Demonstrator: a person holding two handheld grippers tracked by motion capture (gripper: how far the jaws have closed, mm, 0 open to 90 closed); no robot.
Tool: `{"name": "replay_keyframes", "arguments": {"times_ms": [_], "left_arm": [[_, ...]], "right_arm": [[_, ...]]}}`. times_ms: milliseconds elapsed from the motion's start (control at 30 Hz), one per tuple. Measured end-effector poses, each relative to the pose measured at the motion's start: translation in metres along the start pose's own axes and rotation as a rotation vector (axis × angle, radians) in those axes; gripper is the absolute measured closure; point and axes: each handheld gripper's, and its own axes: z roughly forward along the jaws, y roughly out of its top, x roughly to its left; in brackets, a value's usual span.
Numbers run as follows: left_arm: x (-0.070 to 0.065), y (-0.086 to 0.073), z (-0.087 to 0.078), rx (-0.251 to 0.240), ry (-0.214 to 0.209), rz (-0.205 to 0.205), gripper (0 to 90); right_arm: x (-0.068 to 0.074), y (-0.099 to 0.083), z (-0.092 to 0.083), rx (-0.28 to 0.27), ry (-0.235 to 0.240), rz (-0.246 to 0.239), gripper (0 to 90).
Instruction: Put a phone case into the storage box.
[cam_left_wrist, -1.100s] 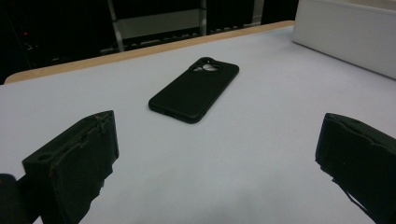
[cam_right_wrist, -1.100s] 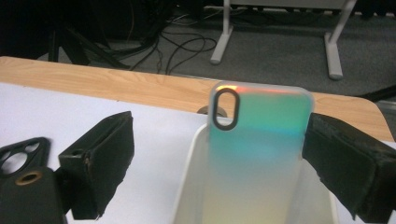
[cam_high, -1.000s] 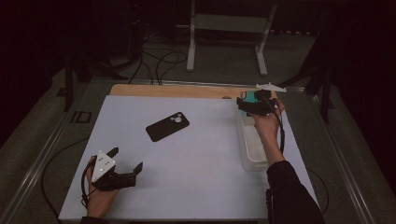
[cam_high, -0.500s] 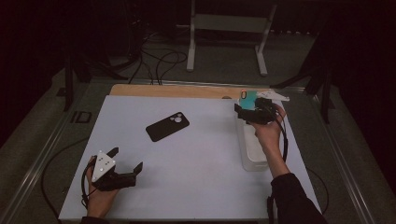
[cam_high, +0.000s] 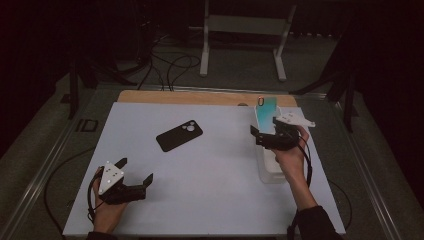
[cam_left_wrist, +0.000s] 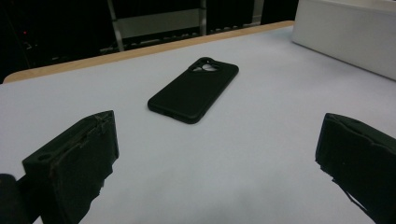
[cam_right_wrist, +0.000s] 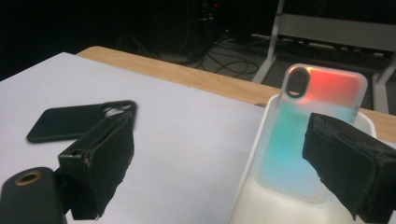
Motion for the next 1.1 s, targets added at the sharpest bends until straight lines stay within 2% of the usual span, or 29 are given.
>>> {"name": "replay_keyframes", "arguments": {"times_ms": [200,300,467,567,800,967,1100], "left_arm": [[0.0,0.0,0.0,-0.002,0.0,-0.003,0.0],[0.001,0.001,-0.001,-0.001,0.0,-0.005,0.0],[0.002,0.002,-0.002,-0.012,-0.005,-0.02,0.0],[0.002,0.003,-0.002,-0.014,-0.008,-0.024,0.0],[0.003,0.004,-0.002,-0.019,-0.009,-0.031,0.0],[0.003,0.005,-0.002,-0.018,-0.011,-0.035,0.0],[0.002,0.008,-0.004,-0.02,-0.015,-0.025,0.0]], "right_arm": [[0.007,-0.014,-0.019,-0.027,0.026,0.014,9.0],[0.011,-0.021,-0.029,-0.059,0.035,0.017,9.0],[0.017,-0.032,-0.042,-0.083,0.047,0.002,9.0],[0.023,-0.045,-0.051,-0.109,0.054,-0.009,9.0],[0.029,-0.064,-0.061,-0.112,0.067,-0.031,9.0],[0.029,-0.075,-0.067,-0.107,0.062,-0.026,9.0],[0.028,-0.091,-0.073,-0.107,0.057,-0.008,9.0]]}}
